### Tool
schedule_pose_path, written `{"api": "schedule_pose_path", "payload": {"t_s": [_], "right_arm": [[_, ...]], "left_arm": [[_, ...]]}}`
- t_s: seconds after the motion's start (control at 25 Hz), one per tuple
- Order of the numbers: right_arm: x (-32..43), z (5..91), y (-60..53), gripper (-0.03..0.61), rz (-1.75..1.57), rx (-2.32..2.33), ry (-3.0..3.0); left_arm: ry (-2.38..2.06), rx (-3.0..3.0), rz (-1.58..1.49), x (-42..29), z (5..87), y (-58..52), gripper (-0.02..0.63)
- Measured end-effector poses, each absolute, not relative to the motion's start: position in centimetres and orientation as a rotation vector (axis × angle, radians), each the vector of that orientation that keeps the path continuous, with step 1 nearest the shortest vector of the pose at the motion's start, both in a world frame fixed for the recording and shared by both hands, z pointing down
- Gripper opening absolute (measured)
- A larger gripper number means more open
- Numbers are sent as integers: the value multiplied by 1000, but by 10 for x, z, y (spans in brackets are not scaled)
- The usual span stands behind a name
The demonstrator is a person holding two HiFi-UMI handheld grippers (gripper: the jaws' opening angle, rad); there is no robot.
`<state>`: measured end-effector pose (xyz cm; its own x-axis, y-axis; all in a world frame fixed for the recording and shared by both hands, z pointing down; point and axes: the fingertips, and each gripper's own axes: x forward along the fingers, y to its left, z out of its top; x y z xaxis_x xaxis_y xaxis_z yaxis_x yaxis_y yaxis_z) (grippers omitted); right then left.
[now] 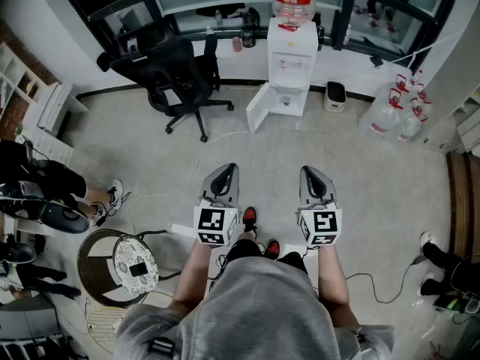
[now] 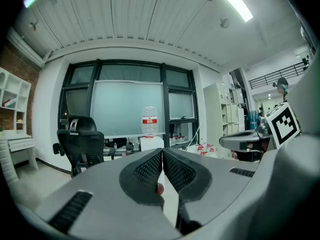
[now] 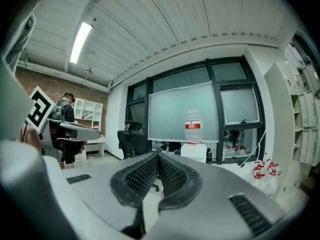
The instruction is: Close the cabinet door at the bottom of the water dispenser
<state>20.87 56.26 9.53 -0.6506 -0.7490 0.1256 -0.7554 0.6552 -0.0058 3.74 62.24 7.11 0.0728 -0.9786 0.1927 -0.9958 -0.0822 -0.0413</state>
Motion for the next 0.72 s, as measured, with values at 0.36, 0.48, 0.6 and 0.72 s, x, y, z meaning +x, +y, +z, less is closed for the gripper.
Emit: {"api": "schedule_pose_path", "payload": {"t_s": [0.36,0.48,0.6,0.72], "right_arm": [[211,98,555,18,75,1242,-2764],[210,96,546,18,95,1248,-2779],[206,95,533,18,84,1252,-2782],[197,98,517,18,58,1256,-2769]], "left_arm": [[-2096,2217,278,36,72,617,25],[-2097,2221,278,34,72,608,25],[-2092,2235,279,31,72,592,25],[-2092,2250,272,21,71,569,25]]}}
